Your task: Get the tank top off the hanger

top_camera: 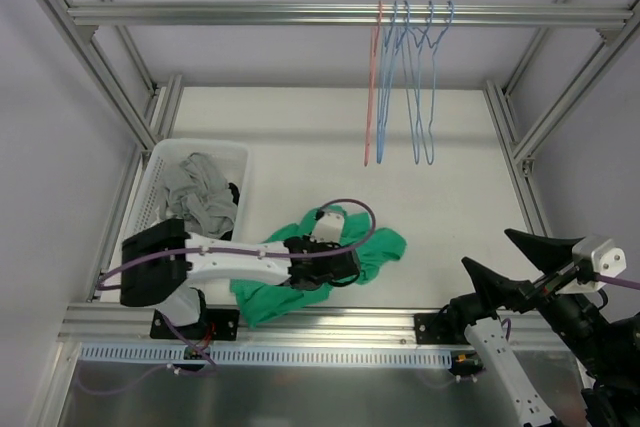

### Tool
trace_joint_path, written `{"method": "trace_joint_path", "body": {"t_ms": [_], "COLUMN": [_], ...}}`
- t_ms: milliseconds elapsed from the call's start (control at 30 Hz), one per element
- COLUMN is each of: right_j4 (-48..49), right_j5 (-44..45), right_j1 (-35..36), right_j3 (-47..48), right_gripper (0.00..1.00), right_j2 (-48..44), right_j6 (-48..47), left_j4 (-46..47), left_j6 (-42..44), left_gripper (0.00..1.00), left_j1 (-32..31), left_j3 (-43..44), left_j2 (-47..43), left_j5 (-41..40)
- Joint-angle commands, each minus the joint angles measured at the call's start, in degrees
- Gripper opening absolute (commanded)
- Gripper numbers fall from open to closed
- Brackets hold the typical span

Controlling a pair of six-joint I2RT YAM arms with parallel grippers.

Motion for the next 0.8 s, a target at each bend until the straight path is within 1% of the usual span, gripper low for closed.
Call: {"method": "trace_joint_path", "body": {"t_ms": [0, 67, 100, 167, 200, 267, 333, 367, 400, 433, 467, 500, 533, 567, 600, 633, 667, 700, 767], "right_j4": [3.05, 3.75, 4.01, 4.54, 4.63, 4.81, 4.9, 4.98, 5.07, 5.16, 5.42, 5.51, 5.6, 5.77, 5.86, 6.04, 6.04, 5.95, 6.13], "right_j5": [-0.28, 0.07, 0.16, 0.51, 0.6, 0.6, 0.69, 0.69, 0.77, 1.04, 1.04, 1.04, 0.78, 0.69, 0.69, 0.51, 0.6, 0.69, 0.78], "right_j1": [-0.22, -0.31, -0.22, -0.31, -0.31, -0.31, -0.31, -0.22, -0.22, -0.31, -0.31, -0.31, -0.31, -0.31, -0.31, -0.31, -0.31, -0.31, -0.22], "right_j3": [-0.68, -1.12, -1.21, -1.3, -1.3, -1.03, -0.68, -0.59, -0.5, -0.42, -0.5, -0.5, -0.68, -0.77, -0.85, -1.12, -1.29, -1.38, -1.65], "right_gripper": [0.99, 0.99, 0.99, 1.0, 1.0, 1.0, 1.0, 0.99, 0.99, 1.0, 0.99, 0.99, 0.99, 0.99, 1.0, 1.0, 1.0, 1.0, 0.99], "right_j2": [-0.6, -1.04, -1.56, -1.92, -2.01, -2.01, -2.01, -2.01, -2.01, -1.92, -1.83, -1.83, -1.83, -1.75, -1.75, -1.83, -1.92, -1.92, -2.18], "right_j6": [1.39, 1.66, 1.75, 1.66, 1.66, 1.57, 1.57, 1.48, 1.22, 1.13, 1.13, 1.13, 1.22, 1.31, 1.39, 1.31, 1.13, 0.96, 0.69], "left_j4": [-11.45, -12.68, -12.95, -13.82, -14.53, -16.63, -17.43, -17.52, -17.78, -17.96, -18.13, -18.4, -18.57, -18.84, -19.19, -19.36, -19.63, -19.98, -20.33], "left_j6": [-10.47, -10.04, -8.21, -5.57, -2.86, -1.34, 1.46, 2.87, 6.45, 8.4, 12.33, 14.46, 16.22, 19.11, 20.36, 21.5, 23.43, 24.23, 25.29], "left_gripper": [0.0, 0.0, 0.0, 0.0, 0.0, 0.0, 0.0, 0.0, 0.0, 0.0, 0.0, 0.0, 0.0, 0.0, 0.0, 0.0, 0.0, 0.0, 0.0], "left_j1": [2.36, 4.56, 5.35, 8.07, 9.64, 13.85, 16.24, 17.99, 18.62, 19.32, 21.59, 23.35, 25.72, 28.27, 33.86, 36.27, 38.38, 42.66, 47.34], "left_j3": [-1.12, -0.43, 0.19, 2.99, 4.22, 7.65, 11.33, 12.92, 14.85, 19.31, 21.7, 24.25, 29.06, 31.11, 33.04, 36.46, 37.8, 39.72, 39.92], "left_j2": [-13.28, -18.06, -22.08, -25.45, -27.99, -30.37, -33.28, -33.98, -34.51, -34.43, -33.91, -33.38, -32.76, -31.71, -31.18, -30.83, -30.13, -29.95, -29.68], "left_j5": [-8.99, -10.4, -11.8, -12.95, -12.78, -13.22, -14.01, -14.36, -14.88, -16.11, -16.47, -16.56, -16.12, -13.51, -11.66, -10.16, -8.05, -7.08, -4.36]}}
